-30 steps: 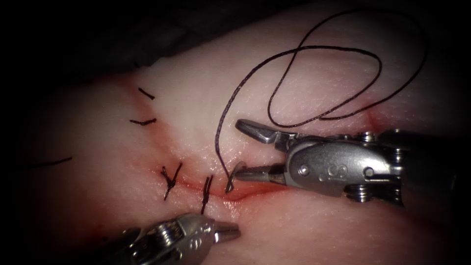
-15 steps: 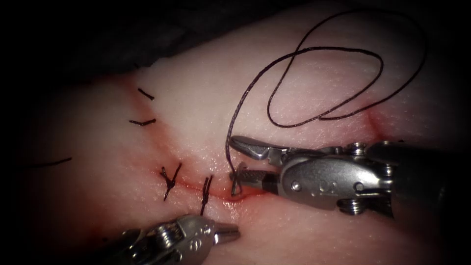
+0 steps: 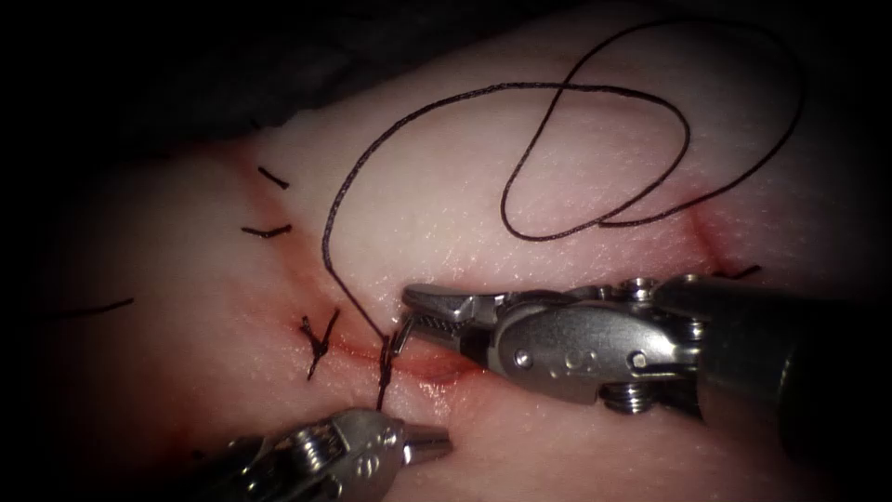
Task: Wound Closure
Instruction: Throw needle through skin above incision with right end-effector
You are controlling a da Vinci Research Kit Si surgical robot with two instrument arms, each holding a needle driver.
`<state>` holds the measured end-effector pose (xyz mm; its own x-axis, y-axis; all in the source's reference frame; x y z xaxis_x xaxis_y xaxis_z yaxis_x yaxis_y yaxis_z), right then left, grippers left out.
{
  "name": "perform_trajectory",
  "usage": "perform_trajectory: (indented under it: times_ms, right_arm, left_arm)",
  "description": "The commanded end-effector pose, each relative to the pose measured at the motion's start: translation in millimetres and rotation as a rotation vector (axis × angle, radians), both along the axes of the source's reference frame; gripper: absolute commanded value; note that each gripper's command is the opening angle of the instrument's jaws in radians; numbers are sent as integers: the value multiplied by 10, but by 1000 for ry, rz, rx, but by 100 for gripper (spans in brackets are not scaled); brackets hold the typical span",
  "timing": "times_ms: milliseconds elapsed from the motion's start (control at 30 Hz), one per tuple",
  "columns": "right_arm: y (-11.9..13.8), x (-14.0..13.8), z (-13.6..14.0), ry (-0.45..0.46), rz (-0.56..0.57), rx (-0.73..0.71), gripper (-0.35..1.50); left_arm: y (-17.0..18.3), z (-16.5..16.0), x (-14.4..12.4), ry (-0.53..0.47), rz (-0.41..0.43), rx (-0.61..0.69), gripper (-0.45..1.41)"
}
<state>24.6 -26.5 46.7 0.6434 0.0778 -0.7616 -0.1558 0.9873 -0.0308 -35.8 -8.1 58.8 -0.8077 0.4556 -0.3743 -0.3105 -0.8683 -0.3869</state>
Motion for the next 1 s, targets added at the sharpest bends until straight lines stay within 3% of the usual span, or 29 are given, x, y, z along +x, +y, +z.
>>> perform_trajectory:
  times_ms: [33, 100, 267, 633, 800, 1000]
  right_arm:
    - [15, 4, -3, 22, 83, 36, -35]
    - [27, -1, -9, 54, 203, 105, -35]
    - [69, -10, -25, 101, 329, 168, -35]
    - [100, -12, -39, 137, 390, 147, -35]
    - [105, -7, -35, 167, 533, 399, -35]
    - [106, -2, -32, 193, 558, 718, -35]
  left_arm:
    - [9, 6, -7, -5, -4, -6, -45]
    - [9, 6, -8, -6, -7, -8, -45]
    - [9, 6, -9, -6, -9, -10, -45]
    - [6, 8, -12, -3, -12, -13, -45]
    - [7, 9, -12, -3, -11, -14, -45]
    - [7, 10, -12, -3, -11, -14, -45]
